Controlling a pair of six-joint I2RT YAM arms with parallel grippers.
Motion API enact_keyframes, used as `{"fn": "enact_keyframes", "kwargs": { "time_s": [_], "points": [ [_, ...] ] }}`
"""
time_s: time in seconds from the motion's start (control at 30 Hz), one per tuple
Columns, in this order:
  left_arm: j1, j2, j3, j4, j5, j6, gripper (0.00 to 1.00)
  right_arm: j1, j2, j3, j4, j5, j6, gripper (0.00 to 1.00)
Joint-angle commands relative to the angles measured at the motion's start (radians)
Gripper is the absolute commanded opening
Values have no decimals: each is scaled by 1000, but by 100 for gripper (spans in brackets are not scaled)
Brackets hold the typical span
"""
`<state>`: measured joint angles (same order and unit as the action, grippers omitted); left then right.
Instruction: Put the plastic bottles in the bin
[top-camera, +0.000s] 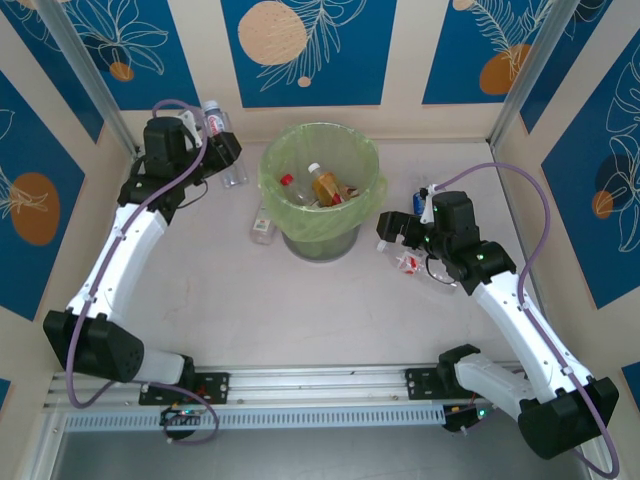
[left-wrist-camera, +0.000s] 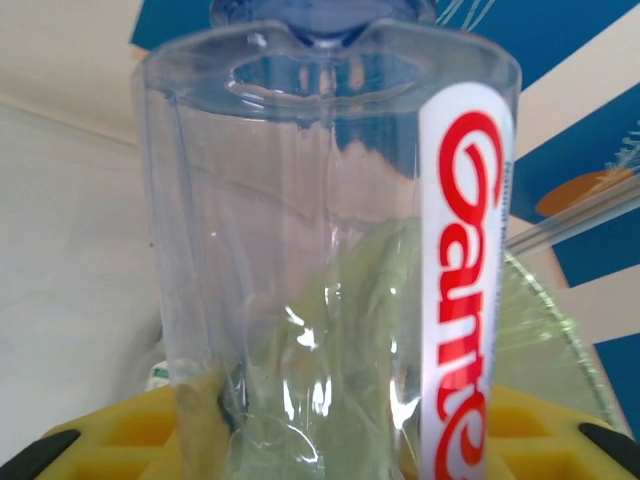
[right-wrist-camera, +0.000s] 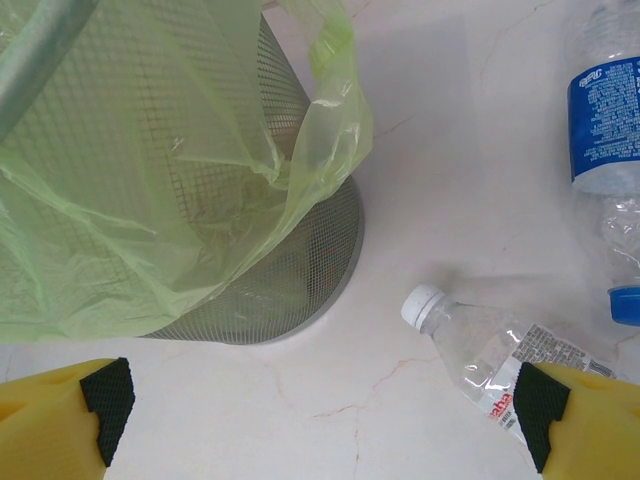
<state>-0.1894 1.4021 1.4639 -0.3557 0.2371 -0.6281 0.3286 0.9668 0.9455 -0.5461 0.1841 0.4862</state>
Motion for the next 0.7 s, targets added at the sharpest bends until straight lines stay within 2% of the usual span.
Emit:
{"fn": "enact_keyframes", "kwargs": {
  "time_s": [0.0,0.3,0.5,0.67],
  "points": [
    [-9,26,66,87,104,-11,44,-5,-4,-7,1,3,22,100],
    [-107,136,212,137,96,143,45,-5,-8,-4,-11,1,28,100],
    [-182,227,338,102,103,410,45,-4,-9,4,-22,3,25,100],
    [-241,272,376,80,113,695,46,-7,-10,9,-25,5,17,100]
  ]
}}
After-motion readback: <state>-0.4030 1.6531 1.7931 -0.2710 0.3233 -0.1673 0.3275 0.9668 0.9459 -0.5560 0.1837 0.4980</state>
